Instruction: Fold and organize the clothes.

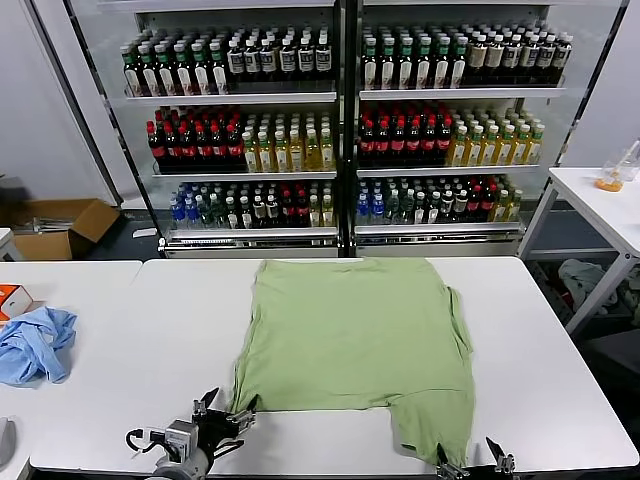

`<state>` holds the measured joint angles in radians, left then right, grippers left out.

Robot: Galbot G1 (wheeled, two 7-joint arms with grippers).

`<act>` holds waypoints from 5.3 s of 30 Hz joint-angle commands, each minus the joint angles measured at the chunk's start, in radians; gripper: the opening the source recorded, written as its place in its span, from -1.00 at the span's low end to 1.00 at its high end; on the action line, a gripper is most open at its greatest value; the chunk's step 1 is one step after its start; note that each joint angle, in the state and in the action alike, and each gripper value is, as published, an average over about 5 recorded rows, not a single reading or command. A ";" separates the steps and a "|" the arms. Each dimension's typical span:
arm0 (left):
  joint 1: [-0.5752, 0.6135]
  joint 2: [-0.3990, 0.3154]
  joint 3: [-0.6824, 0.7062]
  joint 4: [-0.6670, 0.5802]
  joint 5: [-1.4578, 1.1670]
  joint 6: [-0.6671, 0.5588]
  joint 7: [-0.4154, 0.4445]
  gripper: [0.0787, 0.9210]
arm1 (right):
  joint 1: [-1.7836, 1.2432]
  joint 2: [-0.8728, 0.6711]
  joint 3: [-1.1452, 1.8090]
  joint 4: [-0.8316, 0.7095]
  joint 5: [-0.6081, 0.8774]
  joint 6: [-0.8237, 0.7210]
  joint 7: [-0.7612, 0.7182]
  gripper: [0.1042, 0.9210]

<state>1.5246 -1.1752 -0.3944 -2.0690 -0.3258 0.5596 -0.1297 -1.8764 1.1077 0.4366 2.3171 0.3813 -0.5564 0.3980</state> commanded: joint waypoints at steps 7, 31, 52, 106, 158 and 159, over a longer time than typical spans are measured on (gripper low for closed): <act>0.007 0.003 -0.002 0.016 -0.082 0.018 0.009 -0.13 | -0.006 -0.002 -0.015 -0.001 0.073 -0.013 0.000 -0.24; 0.048 0.017 -0.100 -0.193 -0.337 -0.063 0.028 -0.99 | 0.085 -0.096 0.175 0.092 0.175 0.206 -0.102 -1.00; -0.311 0.087 -0.018 0.088 -0.415 -0.071 0.030 -0.99 | 0.592 -0.209 0.060 -0.266 0.278 0.207 -0.105 -1.00; -0.414 -0.036 0.092 0.317 -0.165 -0.100 -0.010 0.46 | 0.690 -0.191 -0.118 -0.483 0.200 0.036 -0.179 0.72; 0.023 0.027 0.019 -0.067 -0.138 -0.003 0.015 -0.97 | 0.255 -0.335 -0.029 -0.112 0.207 -0.012 -0.163 -0.87; 0.046 0.027 0.014 -0.085 -0.132 -0.004 0.015 -0.97 | 0.232 -0.342 -0.019 -0.098 0.201 -0.011 -0.163 -0.87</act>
<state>1.3080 -1.1525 -0.3480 -1.9096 -0.4767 0.5544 -0.1159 -1.4702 0.8000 0.3768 2.0793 0.6108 -0.5708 0.2354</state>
